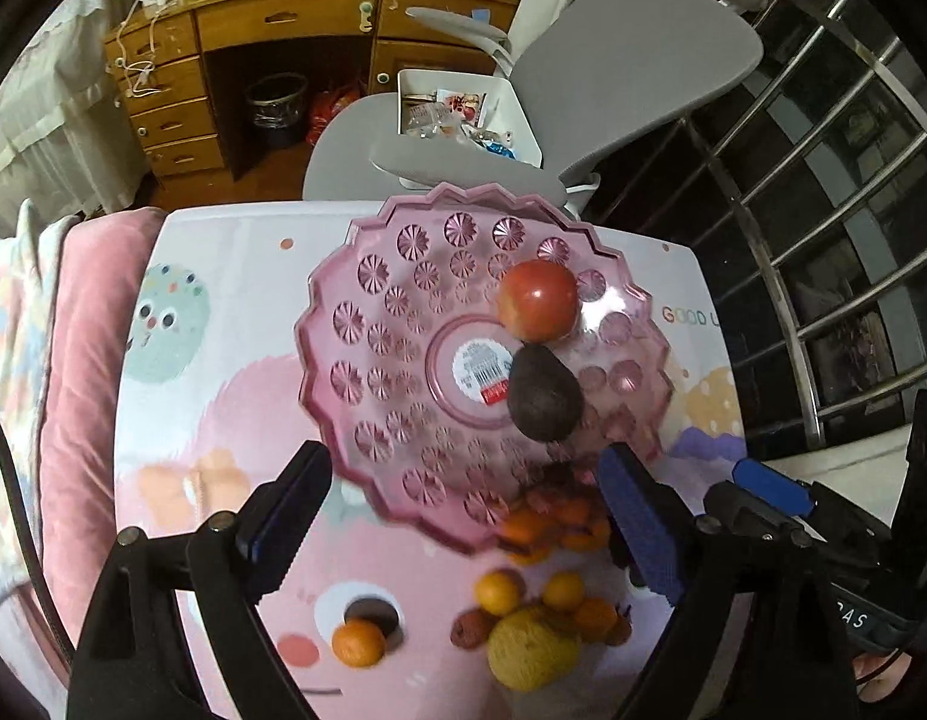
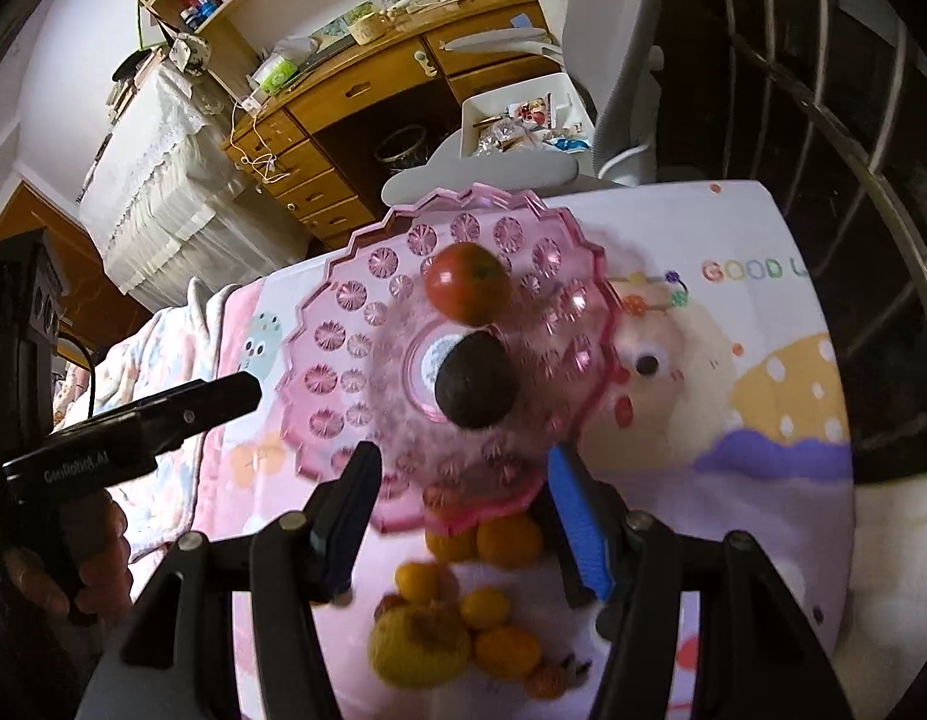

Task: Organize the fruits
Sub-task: 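Carry apple and avocado into the pink bowl and open both tools, then withdraw both tools from the bowl toward the remaining fruit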

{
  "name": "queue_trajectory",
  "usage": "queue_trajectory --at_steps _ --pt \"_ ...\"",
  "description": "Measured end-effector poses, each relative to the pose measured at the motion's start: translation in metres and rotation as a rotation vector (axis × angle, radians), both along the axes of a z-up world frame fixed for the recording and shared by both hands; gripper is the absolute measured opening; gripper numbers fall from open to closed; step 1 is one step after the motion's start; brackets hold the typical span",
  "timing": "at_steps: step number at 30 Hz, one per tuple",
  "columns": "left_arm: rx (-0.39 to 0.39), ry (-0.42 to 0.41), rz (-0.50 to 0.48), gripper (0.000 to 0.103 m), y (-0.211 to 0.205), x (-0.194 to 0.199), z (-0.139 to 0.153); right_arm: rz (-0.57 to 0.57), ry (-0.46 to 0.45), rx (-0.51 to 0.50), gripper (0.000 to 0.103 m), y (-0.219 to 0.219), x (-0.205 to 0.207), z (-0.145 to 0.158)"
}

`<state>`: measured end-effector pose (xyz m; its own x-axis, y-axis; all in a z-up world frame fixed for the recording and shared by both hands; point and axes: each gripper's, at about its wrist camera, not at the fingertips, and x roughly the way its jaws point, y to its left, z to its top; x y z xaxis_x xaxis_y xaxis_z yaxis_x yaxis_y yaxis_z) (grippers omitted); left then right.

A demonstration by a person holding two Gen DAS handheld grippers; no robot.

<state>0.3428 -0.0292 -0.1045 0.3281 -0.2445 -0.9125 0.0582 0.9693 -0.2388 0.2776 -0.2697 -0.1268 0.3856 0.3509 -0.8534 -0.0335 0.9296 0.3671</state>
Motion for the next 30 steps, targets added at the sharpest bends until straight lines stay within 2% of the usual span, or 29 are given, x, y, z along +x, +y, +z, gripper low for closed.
queue_trajectory --at_steps 8,17,22,30 --pt "0.013 -0.019 0.045 0.090 -0.007 -0.075 0.026 -0.042 0.010 0.047 0.059 -0.025 -0.062 0.009" --pt "0.027 0.016 0.113 0.090 -0.004 -0.158 0.023 -0.031 0.049 0.085 0.059 -0.038 -0.121 0.004" --pt "0.050 0.022 0.138 0.090 0.003 -0.187 0.023 -0.036 0.072 0.116 0.059 -0.042 -0.138 -0.001" --pt "0.093 0.016 0.132 0.090 0.018 -0.206 0.016 -0.096 0.165 0.203 0.059 -0.042 -0.155 -0.020"
